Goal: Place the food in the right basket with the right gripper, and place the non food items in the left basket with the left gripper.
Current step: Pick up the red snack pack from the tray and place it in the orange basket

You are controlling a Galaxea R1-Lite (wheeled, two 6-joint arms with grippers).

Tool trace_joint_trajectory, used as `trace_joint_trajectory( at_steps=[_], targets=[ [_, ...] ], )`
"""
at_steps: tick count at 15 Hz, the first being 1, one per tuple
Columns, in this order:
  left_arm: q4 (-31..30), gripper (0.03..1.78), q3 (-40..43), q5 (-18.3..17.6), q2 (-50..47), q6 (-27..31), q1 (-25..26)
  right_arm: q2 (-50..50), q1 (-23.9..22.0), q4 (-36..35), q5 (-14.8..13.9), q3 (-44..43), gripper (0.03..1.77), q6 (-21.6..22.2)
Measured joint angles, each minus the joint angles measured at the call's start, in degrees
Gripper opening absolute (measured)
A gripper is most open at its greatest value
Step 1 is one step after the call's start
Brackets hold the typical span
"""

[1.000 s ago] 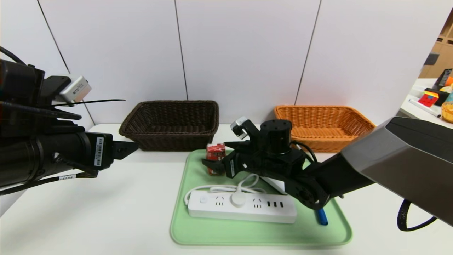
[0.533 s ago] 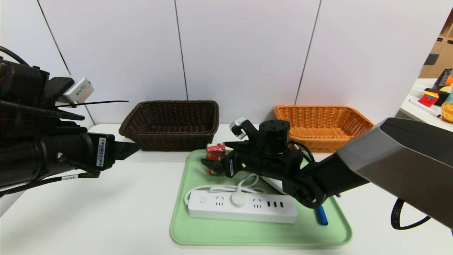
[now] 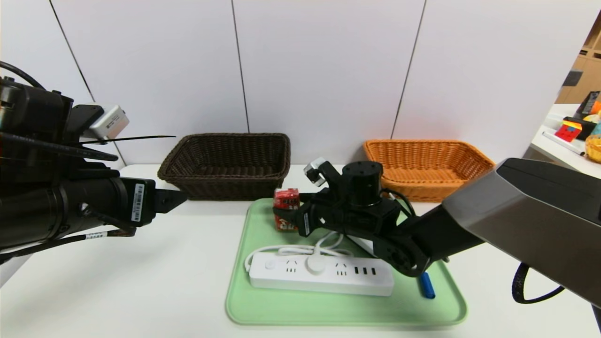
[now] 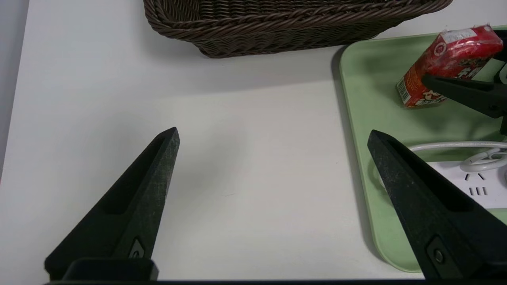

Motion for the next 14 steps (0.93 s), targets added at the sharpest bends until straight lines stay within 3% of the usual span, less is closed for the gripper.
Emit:
trace_joint_trajectory(
  at_steps=[3,4,14],
  targets=[
    [0.09,1.69,0.1,-0.02,0.22,0.02,0.0,0.2,-0.16,-0.05,-0.02,-0.23,0.75,0.09],
    [0.09,1.69,0.13,-0.02,0.28,0.0,0.0,0.2,-0.16,-0.05,-0.05,-0.26,0.31,0.11],
    [0.09,1.69,0.49,-0.02,0.39,0.02,0.0,-4.13,0.89,3.3,-1.27,5.14,0.29,0.11]
  ],
)
